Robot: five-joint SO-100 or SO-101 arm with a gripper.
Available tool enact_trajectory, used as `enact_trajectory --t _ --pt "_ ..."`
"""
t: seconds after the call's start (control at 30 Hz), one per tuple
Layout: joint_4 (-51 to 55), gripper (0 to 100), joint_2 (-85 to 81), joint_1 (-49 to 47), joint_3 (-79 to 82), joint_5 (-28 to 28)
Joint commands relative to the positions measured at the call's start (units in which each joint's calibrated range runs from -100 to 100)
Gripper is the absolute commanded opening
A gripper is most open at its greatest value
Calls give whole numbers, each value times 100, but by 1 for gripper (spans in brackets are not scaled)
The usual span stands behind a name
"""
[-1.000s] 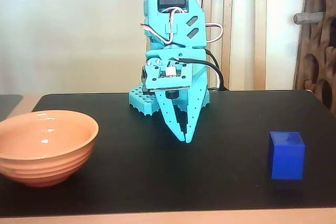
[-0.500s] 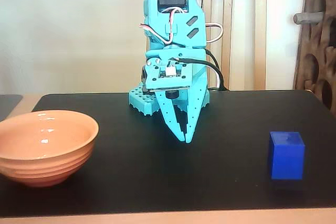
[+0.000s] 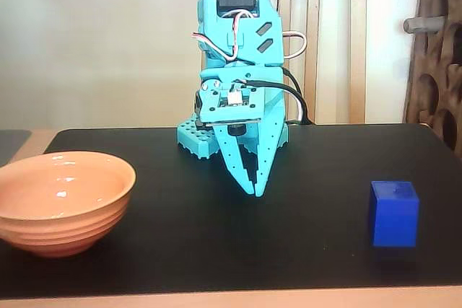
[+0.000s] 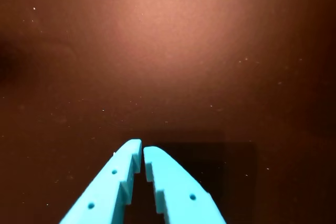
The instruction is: Place the blue cube in the orange bowl.
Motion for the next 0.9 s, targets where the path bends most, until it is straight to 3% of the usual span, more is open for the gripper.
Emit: enact_trajectory --t 0.0,0.67,0.87 --pt "28 0 -93 41 54 -23" --pt "19 1 -102 101 54 -70" --pt "28 19 -102 101 54 -54"
